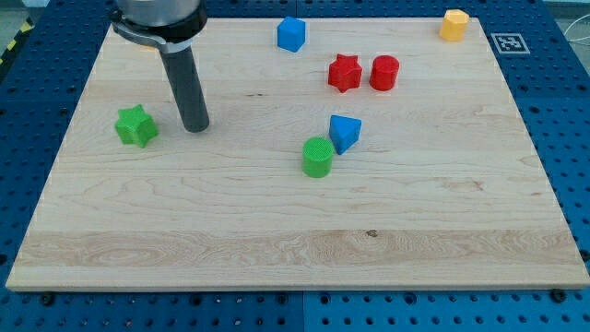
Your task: Slide the green circle to the center right
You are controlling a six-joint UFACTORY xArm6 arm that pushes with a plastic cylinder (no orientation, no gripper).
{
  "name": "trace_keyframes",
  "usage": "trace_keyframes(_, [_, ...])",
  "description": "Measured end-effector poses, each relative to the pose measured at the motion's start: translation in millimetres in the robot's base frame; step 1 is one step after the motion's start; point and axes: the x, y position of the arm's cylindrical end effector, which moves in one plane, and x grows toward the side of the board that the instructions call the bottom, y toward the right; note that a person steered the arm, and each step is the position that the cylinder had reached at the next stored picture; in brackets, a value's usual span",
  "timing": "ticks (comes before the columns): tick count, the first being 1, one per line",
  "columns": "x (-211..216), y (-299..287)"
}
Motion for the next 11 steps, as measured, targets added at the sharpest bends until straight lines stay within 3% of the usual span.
trace_keyframes(2, [0.0,-42.8])
trace_keyframes(4, [0.0,-50.3])
trace_keyframes(7, [60.0,68.6])
trace_keyframes(11, [64.3,247.8])
